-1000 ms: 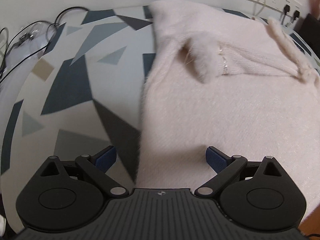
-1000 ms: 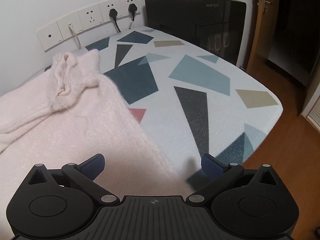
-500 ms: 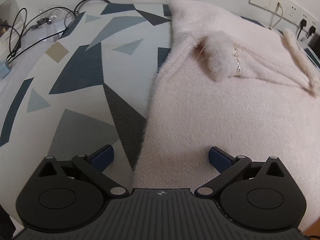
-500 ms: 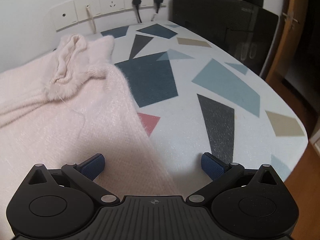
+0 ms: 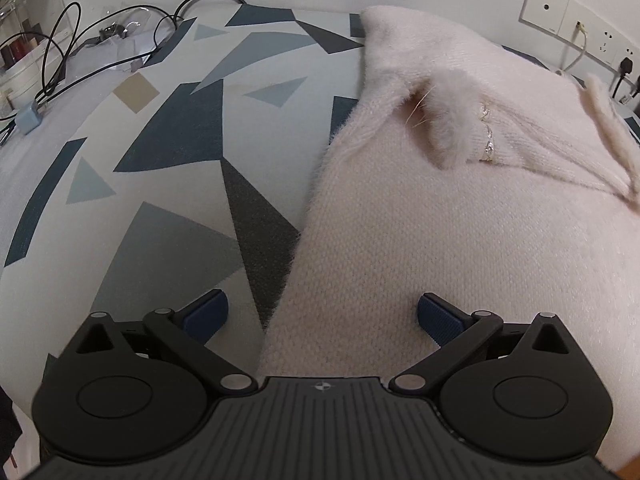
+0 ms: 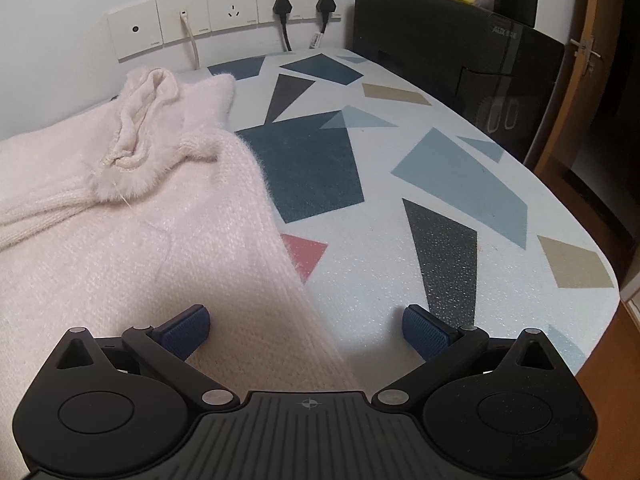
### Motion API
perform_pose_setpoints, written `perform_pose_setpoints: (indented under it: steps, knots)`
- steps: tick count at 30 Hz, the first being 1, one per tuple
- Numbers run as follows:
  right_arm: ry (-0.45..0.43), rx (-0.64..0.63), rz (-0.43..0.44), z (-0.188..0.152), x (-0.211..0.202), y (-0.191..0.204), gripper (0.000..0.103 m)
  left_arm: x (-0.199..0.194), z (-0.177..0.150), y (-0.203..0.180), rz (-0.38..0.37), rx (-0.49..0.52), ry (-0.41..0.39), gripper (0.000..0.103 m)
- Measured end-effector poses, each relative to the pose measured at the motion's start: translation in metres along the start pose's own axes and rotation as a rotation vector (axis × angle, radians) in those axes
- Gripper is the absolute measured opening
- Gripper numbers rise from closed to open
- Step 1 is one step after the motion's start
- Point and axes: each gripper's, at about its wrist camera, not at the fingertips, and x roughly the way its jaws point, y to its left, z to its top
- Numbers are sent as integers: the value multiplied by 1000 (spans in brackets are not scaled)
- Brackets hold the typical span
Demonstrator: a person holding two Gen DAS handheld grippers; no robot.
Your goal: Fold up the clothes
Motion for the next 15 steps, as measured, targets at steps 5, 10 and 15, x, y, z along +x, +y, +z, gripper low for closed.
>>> perform_pose_setpoints:
  steps: [5, 10, 15]
  knots:
    - [21, 6, -3, 3, 1, 1, 102, 0, -1, 0, -3, 6, -2, 103]
    - [31, 7, -6, 5, 1, 1, 102, 0, 0, 1, -10, 18, -3, 103]
    - [32, -5, 3, 4, 1, 1, 102, -2, -3, 3, -32, 41, 1, 103]
